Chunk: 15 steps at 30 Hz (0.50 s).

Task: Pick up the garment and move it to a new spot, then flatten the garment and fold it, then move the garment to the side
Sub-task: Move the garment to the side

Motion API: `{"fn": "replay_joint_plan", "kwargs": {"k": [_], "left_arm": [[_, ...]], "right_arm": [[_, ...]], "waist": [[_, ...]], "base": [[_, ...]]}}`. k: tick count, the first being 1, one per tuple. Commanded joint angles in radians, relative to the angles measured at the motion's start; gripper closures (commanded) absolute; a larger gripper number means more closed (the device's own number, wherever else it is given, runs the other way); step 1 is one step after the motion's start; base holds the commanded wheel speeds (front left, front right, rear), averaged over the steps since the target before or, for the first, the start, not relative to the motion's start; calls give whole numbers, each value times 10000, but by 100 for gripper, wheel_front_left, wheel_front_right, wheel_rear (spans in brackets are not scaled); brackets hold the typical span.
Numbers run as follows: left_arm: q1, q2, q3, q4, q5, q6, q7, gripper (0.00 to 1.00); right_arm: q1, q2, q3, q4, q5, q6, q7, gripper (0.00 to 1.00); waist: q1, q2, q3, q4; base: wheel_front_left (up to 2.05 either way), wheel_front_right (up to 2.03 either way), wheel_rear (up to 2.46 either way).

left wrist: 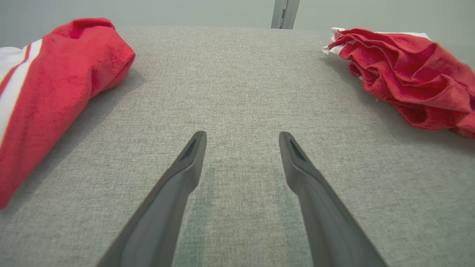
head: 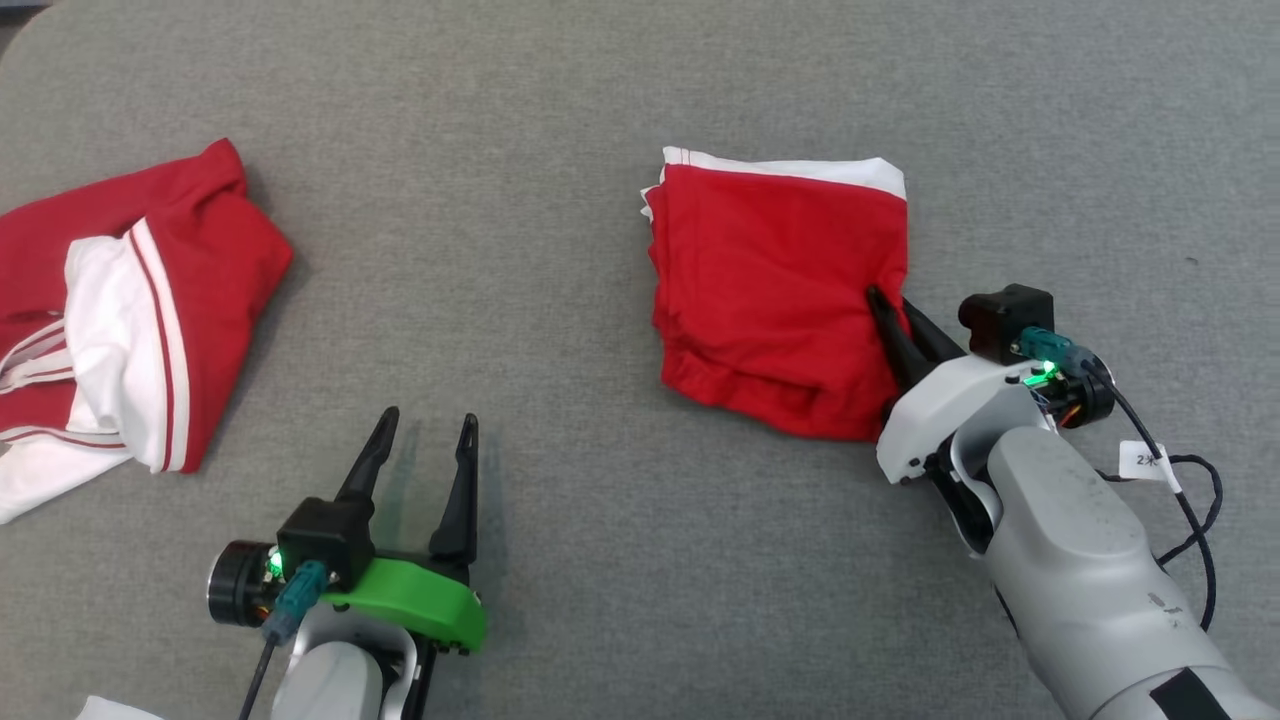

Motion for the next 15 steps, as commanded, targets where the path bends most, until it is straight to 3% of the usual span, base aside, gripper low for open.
{"fn": "replay_joint_plan", "kwargs": {"k": [1, 10, 11, 15], "left_arm": [[92, 100, 54, -88, 55, 25, -7, 0], [-113, 421, -390, -417, 170, 25, -7, 0], [-132, 491, -505, -467, 169, 25, -7, 0], [-84, 518, -796, -516, 78, 25, -7, 0]], "right_arm": [[533, -194, -21, 94, 84, -49, 64, 100], [1456, -132, 119, -1332, 519, -45, 46, 100], [1589, -128, 263, -1550, 582, -42, 25, 100], [1794, -112, 513, -1810, 729, -36, 21, 100]], "waist": [[0, 0, -468, -1116], [0, 0, -688, -4028], [0, 0, -681, -4603], [0, 0, -665, -5584]], "base": [[0, 0, 0], [0, 0, 0], [0, 0, 0], [0, 0, 0]]}}
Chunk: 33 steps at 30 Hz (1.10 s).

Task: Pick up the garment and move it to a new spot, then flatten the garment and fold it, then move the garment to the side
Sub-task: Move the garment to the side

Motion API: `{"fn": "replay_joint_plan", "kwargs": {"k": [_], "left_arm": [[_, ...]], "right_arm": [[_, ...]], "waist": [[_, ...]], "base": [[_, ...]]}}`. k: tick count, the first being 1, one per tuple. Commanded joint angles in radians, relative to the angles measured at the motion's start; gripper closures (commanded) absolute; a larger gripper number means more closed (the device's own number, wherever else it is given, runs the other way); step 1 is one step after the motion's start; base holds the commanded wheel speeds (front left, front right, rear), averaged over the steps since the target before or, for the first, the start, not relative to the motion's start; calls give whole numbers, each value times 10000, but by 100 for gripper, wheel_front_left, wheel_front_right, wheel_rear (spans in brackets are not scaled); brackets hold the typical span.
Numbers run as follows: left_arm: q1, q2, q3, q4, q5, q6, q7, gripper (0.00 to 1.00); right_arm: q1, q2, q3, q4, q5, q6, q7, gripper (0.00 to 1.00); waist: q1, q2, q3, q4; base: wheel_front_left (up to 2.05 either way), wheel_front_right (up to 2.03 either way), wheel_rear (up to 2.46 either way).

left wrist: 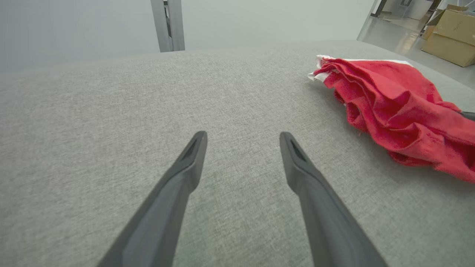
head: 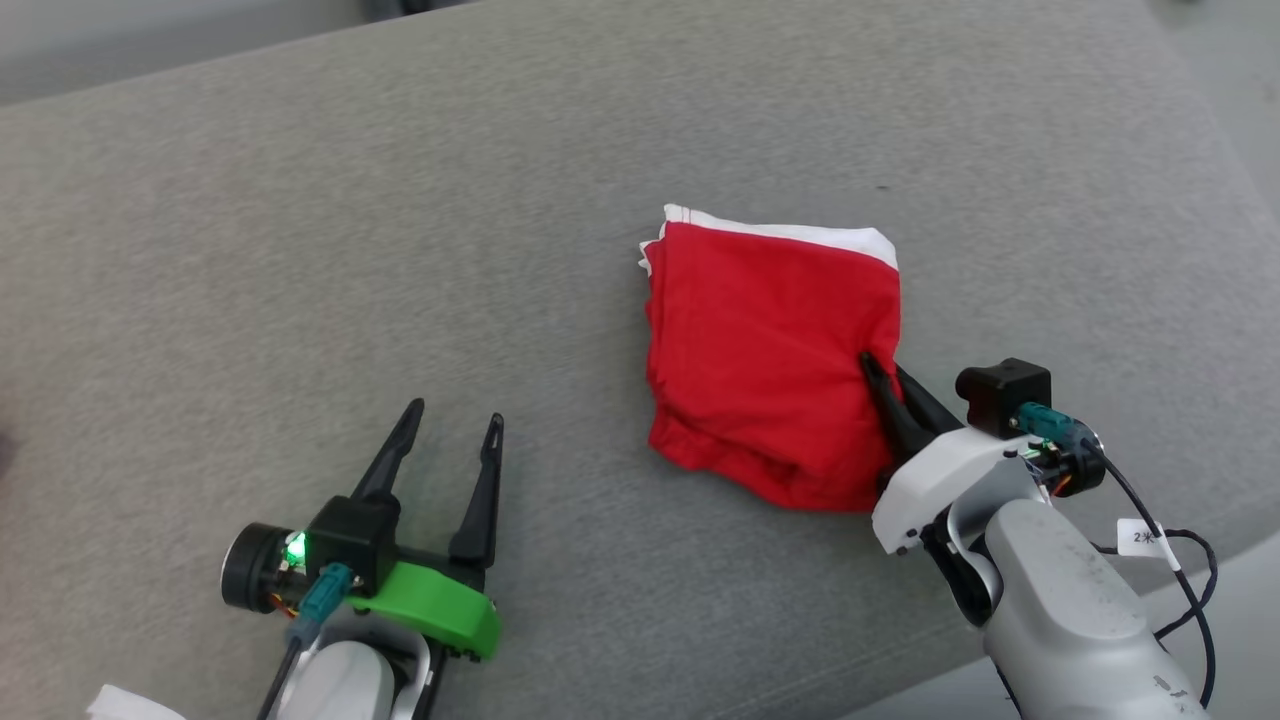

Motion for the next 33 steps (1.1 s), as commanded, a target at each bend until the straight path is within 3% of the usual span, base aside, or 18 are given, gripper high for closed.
{"fn": "replay_joint_plan", "kwargs": {"k": [1, 3, 10, 18, 24, 33], "left_arm": [[-47, 95, -64, -63, -9, 25, -7, 0], [-73, 152, -331, -46, -34, 25, -7, 0], [-412, 416, -1184, 303, -233, 24, -7, 0], [-511, 809, -859, 134, -376, 24, -7, 0], [-1003, 1232, -875, -232, -211, 24, -7, 0], [-1703, 1623, -1007, -603, -261, 26, 3, 0]], "right_arm": [[166, -14, 114, -86, 81, -18, 2, 100], [275, -17, 144, -184, 133, -18, 2, 100], [406, -6, 62, -507, -353, -18, 1, 100], [-738, -9, 128, -112, -1304, -18, 1, 100], [-2425, -524, -445, 480, -1950, -18, 34, 100], [-4399, -2177, -2049, 1616, -3371, -18, 760, 100]], "waist": [[0, -1, -439, -2353], [0, -1, -355, -2673], [0, -1, 2, -2804], [0, -1, 748, -2771], [0, -1, 1777, -1984], [0, -1, 2837, -847]], "base": [[0, 0, 0], [0, 0, 0], [0, 0, 0], [0, 0, 0], [0, 0, 0], [0, 0, 0]]}}
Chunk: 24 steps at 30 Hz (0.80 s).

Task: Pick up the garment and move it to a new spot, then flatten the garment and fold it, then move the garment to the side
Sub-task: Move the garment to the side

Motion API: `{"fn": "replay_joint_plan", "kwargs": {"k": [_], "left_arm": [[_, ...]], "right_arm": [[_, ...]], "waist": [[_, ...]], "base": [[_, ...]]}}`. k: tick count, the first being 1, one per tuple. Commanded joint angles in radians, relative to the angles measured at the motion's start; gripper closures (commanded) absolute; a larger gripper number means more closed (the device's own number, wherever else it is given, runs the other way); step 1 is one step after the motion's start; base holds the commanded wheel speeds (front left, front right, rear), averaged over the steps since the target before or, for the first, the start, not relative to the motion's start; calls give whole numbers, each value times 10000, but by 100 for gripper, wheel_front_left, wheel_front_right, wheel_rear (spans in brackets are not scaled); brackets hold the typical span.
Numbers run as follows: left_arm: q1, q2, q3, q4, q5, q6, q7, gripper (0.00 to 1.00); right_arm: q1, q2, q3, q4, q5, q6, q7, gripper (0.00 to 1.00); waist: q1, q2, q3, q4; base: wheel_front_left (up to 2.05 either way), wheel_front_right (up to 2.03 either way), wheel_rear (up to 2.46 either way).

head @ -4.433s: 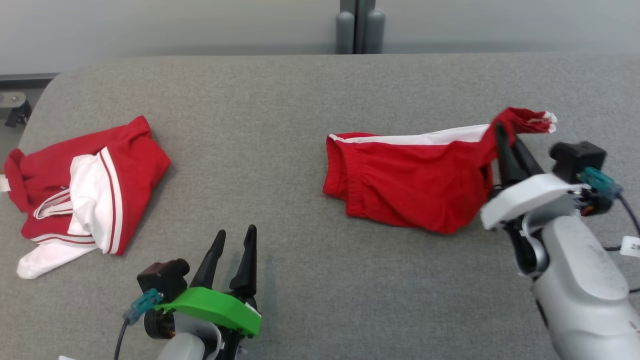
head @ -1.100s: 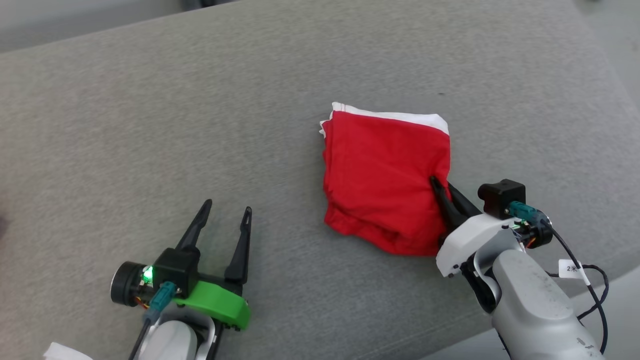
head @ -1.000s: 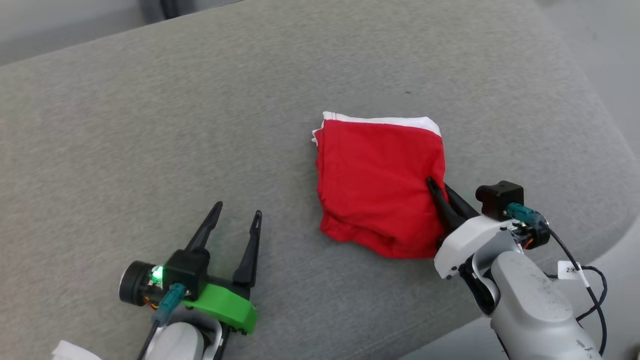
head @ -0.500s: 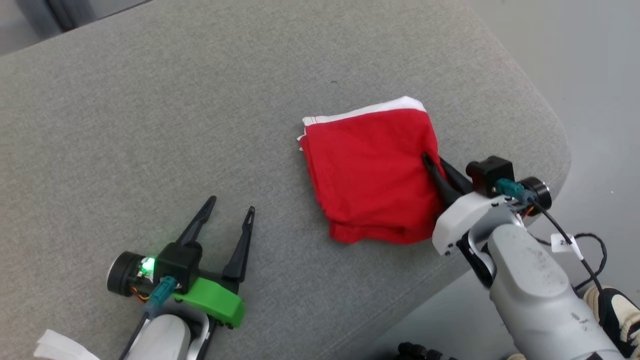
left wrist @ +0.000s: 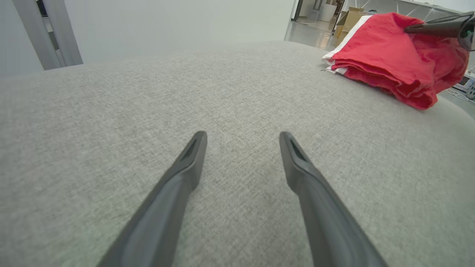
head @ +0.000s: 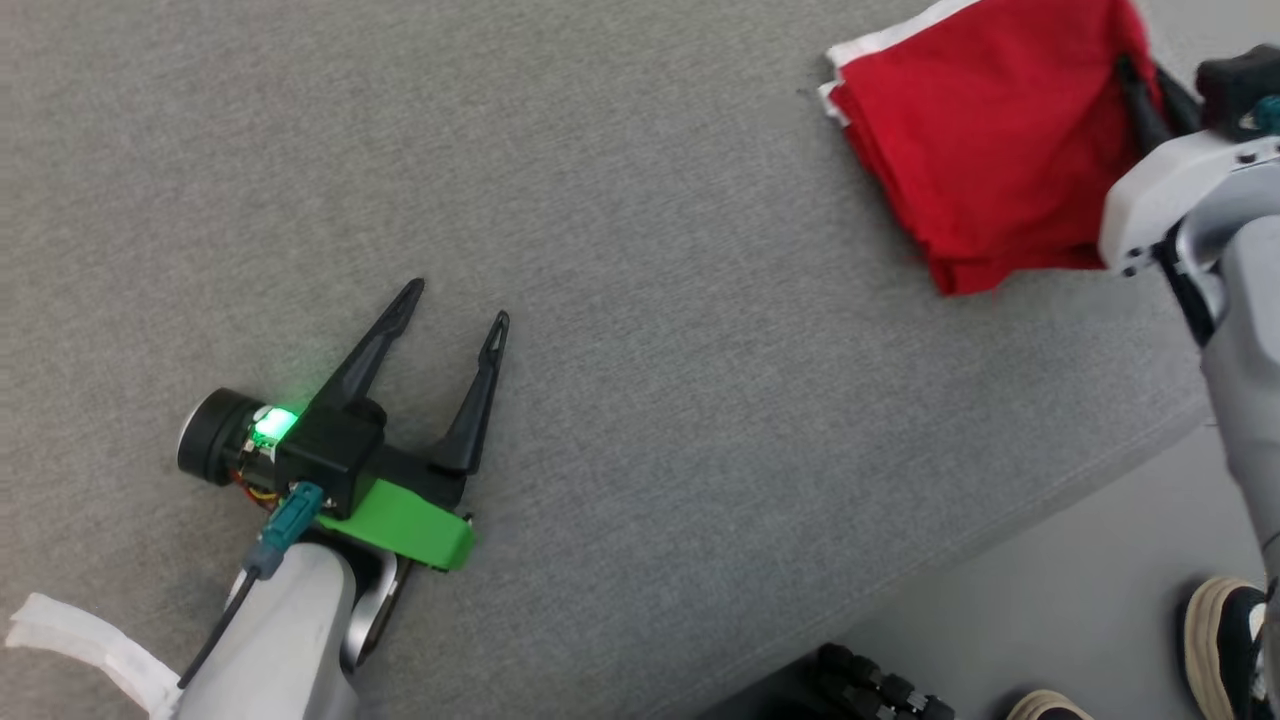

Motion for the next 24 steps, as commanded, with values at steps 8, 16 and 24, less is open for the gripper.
{"fn": "replay_joint_plan", "kwargs": {"k": [8, 16, 24], "left_arm": [[-447, 511, -195, 92, -232, 29, 45, 0], [-332, 319, -47, 404, -304, 40, 80, 0], [39, -229, 580, 421, -72, 37, 38, 0]], "right_arm": [[-724, -1213, -2449, -91, -1847, -19, 780, 100], [-335, -855, -4517, -1173, -3228, -19, 531, 0], [-258, 672, -4005, -2002, -3122, -19, -572, 0]], "waist": [[0, -1, 1118, 1265], [0, -1, 861, 1388], [0, -1, -101, 1518]], "base": [[0, 0, 0], [0, 0, 0], [0, 0, 0]]}}
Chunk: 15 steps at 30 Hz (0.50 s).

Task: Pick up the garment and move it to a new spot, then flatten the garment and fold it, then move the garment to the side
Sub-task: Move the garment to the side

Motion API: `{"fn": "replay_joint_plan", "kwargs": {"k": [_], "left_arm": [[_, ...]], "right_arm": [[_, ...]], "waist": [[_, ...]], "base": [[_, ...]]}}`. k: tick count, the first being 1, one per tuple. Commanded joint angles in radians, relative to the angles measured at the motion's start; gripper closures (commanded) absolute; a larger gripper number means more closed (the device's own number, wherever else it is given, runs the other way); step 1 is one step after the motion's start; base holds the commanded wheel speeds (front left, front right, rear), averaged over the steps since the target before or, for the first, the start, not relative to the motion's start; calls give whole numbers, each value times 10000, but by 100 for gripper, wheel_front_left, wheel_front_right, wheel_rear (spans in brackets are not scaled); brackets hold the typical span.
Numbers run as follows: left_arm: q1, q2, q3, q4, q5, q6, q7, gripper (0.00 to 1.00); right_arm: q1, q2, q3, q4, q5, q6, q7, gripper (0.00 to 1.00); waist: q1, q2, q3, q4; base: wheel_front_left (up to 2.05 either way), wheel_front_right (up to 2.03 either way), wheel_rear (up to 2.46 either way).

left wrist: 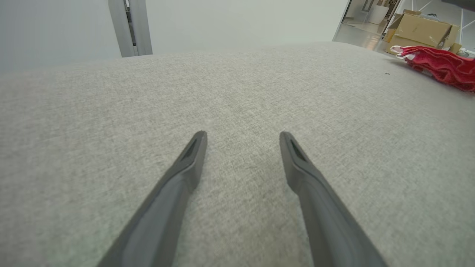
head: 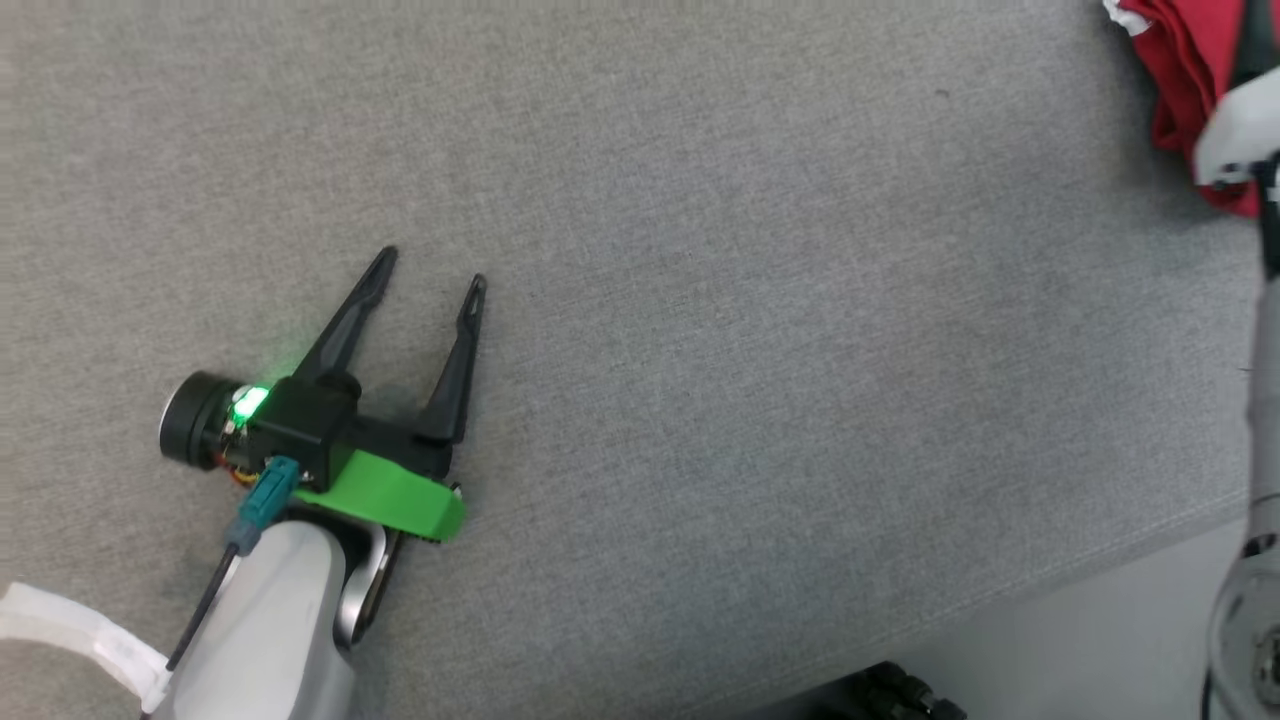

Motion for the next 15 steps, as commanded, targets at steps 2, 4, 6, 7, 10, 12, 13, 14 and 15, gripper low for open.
{"fn": "replay_joint_plan", "kwargs": {"k": [2, 4, 6, 7, 10, 12, 13, 14, 15], "left_arm": [[522, 13, 245, 339, 68, 42, 49, 0], [648, -87, 506, 397, 99, 42, 46, 0], [784, -226, 835, 453, 136, 41, 42, 0], [841, -256, 912, 470, 173, 41, 40, 0], [1051, -401, 1255, 618, 240, 39, 37, 0], [1216, -484, 1521, 745, 260, 39, 37, 0], [1278, -527, 1679, 783, 300, 40, 36, 0], [1340, -568, 1797, 838, 323, 40, 37, 0], [1453, -633, 1956, 889, 341, 41, 36, 0]], "right_arm": [[55, 309, 542, -226, 428, -20, -145, 0], [170, 581, 1093, -409, 832, -20, -204, 0], [408, 791, 1644, -689, 1321, -20, -206, 0], [522, 889, 1871, -838, 1544, -20, -209, 0], [1026, 1070, 2518, -1234, 2234, -20, -216, 0], [1466, 1157, 2974, -1495, 2665, -20, -217, 0], [1756, 1191, 3181, -1600, 2816, -21, -218, 0], [1996, 1218, 3319, -1706, 2935, -21, -219, 0], [2342, 1263, 3466, -1769, 3169, -21, -219, 0]], "waist": [[0, 0, -733, 158], [0, 0, -1043, 226], [0, 0, -1402, 342], [0, 0, -1526, 391], [0, 0, -1993, 609], [0, 0, -2326, 752], [0, 0, -2489, 839], [0, 0, -2647, 916], [0, 0, -2832, 1007]], "base": [[0, 0, 0], [0, 0, 0], [0, 0, 0], [0, 0, 0], [0, 0, 0], [0, 0, 0], [0, 0, 0], [0, 0, 0], [0, 0, 0]]}}
